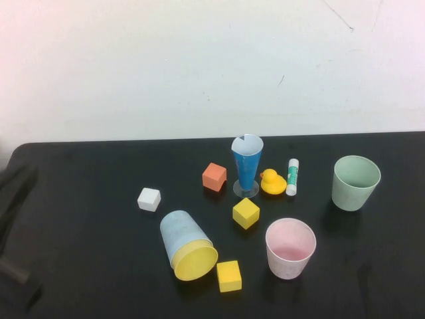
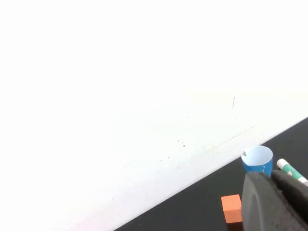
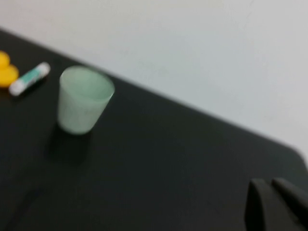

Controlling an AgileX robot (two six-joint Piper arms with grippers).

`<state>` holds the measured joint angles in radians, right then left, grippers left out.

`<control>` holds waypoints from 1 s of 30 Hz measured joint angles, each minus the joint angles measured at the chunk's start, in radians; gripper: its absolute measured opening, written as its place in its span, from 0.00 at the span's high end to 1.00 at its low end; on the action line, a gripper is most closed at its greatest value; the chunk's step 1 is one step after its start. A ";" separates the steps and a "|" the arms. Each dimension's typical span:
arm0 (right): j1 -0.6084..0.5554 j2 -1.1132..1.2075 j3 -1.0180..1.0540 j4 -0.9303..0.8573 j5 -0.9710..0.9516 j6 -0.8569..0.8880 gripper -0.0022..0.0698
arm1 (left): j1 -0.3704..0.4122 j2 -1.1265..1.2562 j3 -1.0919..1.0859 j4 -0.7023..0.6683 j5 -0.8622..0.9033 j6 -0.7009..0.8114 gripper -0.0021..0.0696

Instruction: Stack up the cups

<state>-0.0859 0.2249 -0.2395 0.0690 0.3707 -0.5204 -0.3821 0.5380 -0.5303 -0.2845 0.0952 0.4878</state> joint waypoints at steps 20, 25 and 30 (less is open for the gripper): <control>0.000 0.000 0.000 0.010 0.122 0.000 0.97 | 0.000 -0.261 0.324 -0.014 0.008 -0.014 0.97; 0.000 0.001 0.000 0.010 0.124 0.000 0.97 | 0.004 -0.289 0.372 -0.055 -0.066 -0.116 0.97; 0.000 0.001 0.000 0.010 0.124 0.000 0.97 | 0.115 -0.402 0.481 -0.065 -0.172 -0.128 0.97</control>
<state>-0.0859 0.2255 -0.2395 0.0792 0.4945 -0.5204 -0.2673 0.1361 -0.0498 -0.3498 -0.0771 0.3598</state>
